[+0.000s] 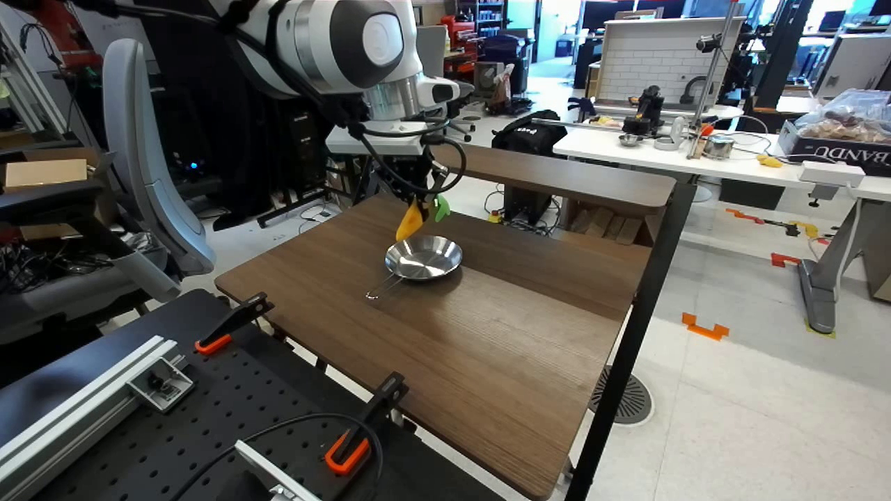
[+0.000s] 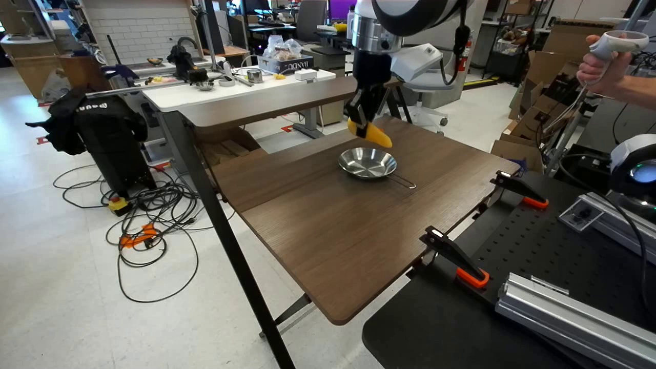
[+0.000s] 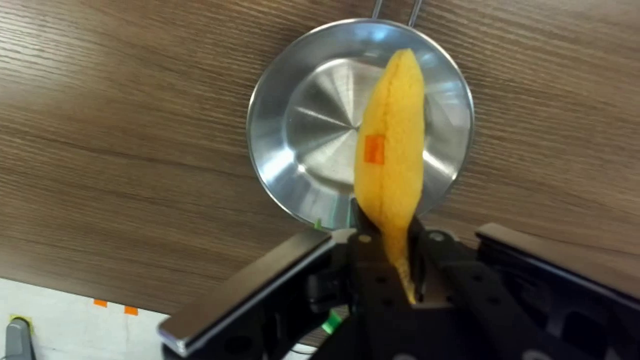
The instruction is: Put the carrot plush toy in the silver pan
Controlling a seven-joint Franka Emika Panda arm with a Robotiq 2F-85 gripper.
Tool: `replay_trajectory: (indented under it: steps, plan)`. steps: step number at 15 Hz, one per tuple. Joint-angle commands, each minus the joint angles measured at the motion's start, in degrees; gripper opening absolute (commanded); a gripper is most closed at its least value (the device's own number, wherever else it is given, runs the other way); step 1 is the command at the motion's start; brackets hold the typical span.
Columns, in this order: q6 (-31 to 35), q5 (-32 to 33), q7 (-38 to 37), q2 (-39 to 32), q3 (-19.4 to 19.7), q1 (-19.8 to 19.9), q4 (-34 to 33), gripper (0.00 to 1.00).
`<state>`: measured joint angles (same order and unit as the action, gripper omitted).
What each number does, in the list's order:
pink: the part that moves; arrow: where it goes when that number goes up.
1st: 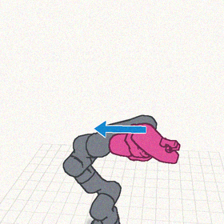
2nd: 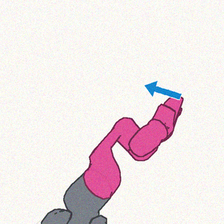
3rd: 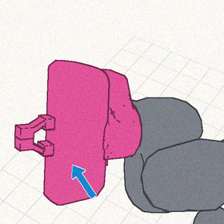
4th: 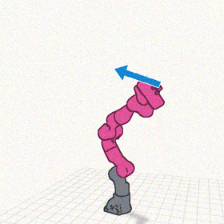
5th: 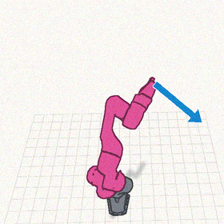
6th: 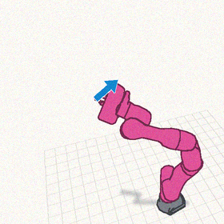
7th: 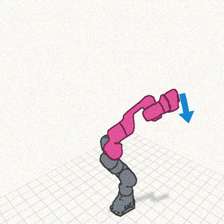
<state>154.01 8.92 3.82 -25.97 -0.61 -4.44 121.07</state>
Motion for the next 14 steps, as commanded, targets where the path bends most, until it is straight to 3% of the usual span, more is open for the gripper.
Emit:
replay_trajectory:
  steps: [1,8,10,14]
  plan:
    - [-1.01,0.67,-1.64,1.18,0.38,-1.03,1.32,0.45]
    - [-0.91,0.77,-2.31,1.95,0.41,-1.39,2.36,0.95]
    - [-1.16,0.71,-2.31,2.55,0.35,-1.37,2.57,1.0]
    - [-1.52,0.56,-2.07,4.82,0.17,-1.2,3.53,1.0]
